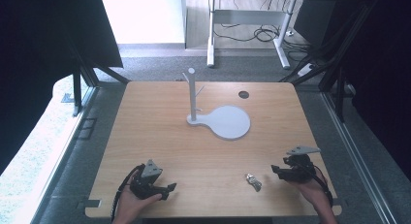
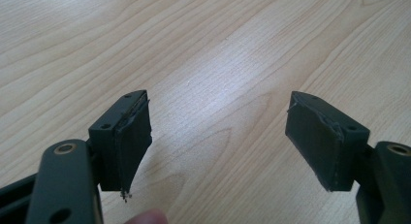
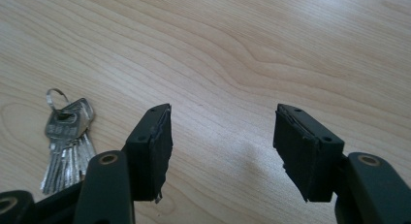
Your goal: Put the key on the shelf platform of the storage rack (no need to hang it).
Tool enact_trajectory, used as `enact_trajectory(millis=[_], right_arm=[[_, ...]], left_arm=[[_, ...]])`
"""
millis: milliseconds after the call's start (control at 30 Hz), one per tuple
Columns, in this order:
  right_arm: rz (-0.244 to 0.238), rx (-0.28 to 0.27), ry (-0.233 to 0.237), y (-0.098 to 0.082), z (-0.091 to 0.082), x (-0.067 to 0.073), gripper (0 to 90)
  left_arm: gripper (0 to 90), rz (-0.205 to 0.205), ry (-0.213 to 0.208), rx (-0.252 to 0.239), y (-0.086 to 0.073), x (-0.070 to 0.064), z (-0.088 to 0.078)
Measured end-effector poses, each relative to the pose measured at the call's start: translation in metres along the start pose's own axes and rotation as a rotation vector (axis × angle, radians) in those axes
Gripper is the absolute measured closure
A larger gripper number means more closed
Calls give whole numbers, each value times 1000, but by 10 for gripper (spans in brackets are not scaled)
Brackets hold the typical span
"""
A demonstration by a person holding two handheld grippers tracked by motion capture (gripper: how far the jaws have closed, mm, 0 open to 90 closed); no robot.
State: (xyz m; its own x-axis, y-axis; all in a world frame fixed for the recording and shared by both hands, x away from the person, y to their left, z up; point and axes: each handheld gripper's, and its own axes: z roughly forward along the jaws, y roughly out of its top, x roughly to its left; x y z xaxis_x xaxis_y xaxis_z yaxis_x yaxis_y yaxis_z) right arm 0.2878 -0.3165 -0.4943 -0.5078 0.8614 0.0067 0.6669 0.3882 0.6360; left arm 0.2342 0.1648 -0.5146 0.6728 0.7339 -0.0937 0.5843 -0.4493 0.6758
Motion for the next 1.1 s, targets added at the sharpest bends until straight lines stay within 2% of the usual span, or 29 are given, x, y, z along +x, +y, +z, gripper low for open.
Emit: enact_trajectory(millis=[133,267,400,567,633,767,933,1100], right_arm=[[-11,12,5,6,-4,1,410],[-36,31,39,17,-8,4,439],[-106,64,47,26,-9,12,456],[-146,88,73,37,-12,21,469],[-164,100,95,44,-13,27,473],[-195,119,112,50,-10,35,488],[-237,149,121,55,-7,42,497],[-249,167,140,60,-6,49,511]], left_arm=[[248,1,1,5,0,-1,1],[248,-2,-11,19,0,-3,4],[247,-3,-31,5,1,-4,2],[248,-3,-30,6,1,-4,2],[247,-2,-52,-4,2,-6,0],[247,15,-46,-6,4,-9,-2],[246,7,-40,-5,3,-7,-1],[245,7,-40,-4,2,-5,-1]])
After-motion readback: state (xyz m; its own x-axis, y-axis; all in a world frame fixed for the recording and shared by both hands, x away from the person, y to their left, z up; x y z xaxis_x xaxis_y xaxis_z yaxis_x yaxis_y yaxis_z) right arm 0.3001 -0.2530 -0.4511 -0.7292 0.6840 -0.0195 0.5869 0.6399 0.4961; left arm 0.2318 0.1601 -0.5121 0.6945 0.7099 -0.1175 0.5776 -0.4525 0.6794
